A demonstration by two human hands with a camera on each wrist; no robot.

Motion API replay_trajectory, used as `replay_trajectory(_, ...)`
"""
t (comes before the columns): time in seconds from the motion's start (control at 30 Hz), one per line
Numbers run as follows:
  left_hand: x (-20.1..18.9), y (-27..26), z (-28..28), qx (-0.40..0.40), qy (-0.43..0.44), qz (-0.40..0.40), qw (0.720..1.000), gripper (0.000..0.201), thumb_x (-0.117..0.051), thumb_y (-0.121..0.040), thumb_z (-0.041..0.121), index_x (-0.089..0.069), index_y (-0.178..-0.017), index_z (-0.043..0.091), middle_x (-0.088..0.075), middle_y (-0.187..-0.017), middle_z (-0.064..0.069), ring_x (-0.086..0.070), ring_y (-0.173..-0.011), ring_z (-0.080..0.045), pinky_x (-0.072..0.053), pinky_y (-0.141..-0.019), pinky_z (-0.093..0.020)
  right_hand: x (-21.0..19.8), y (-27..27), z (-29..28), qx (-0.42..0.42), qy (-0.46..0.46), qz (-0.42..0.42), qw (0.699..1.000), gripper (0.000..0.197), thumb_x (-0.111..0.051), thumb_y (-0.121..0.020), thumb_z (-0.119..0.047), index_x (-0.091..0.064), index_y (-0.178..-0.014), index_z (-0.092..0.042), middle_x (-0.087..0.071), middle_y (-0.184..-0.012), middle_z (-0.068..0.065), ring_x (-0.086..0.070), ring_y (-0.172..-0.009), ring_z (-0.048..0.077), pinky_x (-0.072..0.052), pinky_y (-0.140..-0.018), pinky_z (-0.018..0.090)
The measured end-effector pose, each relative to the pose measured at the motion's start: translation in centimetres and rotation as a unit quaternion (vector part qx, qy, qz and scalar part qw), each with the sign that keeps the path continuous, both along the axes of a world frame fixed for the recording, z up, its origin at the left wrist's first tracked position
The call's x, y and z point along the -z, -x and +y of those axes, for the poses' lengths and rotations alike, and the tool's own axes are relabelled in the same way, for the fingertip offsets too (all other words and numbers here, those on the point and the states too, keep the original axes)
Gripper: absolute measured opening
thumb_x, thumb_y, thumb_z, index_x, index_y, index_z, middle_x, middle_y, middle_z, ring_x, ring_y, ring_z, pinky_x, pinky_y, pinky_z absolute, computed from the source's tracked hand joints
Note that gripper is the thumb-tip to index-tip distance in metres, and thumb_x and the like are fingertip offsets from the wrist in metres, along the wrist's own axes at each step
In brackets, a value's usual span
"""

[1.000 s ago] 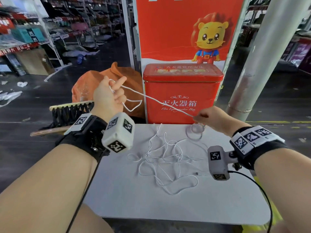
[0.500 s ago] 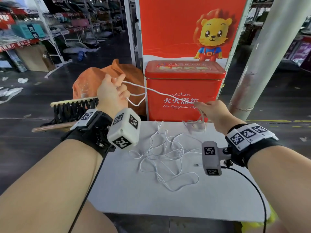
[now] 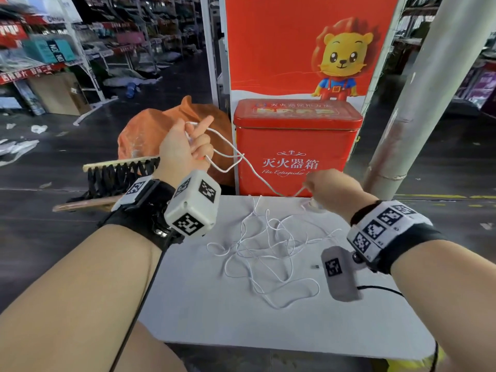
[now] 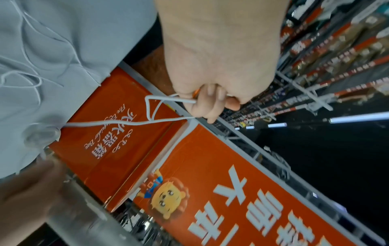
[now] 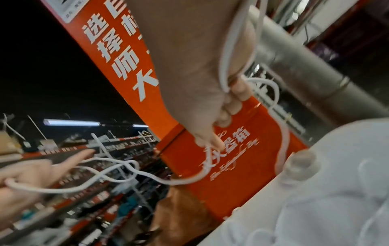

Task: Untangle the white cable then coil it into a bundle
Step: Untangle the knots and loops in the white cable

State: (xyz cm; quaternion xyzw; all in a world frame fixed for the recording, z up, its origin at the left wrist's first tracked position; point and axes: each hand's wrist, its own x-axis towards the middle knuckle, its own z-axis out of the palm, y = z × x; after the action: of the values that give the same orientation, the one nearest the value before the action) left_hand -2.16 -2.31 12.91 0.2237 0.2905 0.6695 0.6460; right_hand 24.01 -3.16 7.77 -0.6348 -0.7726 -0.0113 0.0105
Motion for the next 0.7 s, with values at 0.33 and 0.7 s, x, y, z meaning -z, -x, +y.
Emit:
replay_trajectory(0.33,0.5,-5.1,-1.7,0.093,0.050,0.198,0.975,0.039,-0.032,-0.104,0.028,-0.037,-0.068,0.013,-0.070,-0.100,-0.016,-0.023,-0.033,-0.004,-0.021,-0.030,-0.015,-3.7,4.8,-2.4,-0.226,0.037,-0.025,0.973,0.020,-0.048,-0.092,-0.028,-0.068,-0.096,-0.024,-0.065,-0.101,-0.006,-0.059,-0.095,0.021,-0.049,-0.073,0.032)
replay_trajectory(0.7,-0.5,-4.4,-2.3,0.157,0.009,0.104,0.982,0.038,-0.031,-0.102,0.029,-0.038,-0.067,0.018,-0.042,-0.050,0.005,-0.023,-0.031,-0.003,-0.013,-0.028,-0.013,-1.8,0.3,-1.0,-0.034,0.049,-0.008,0.998,0.045,-0.032,-0.097,-0.050,-0.059,-0.096,-0.013,-0.050,-0.106,0.009,-0.047,-0.112,0.030,-0.041,-0.090,0.042)
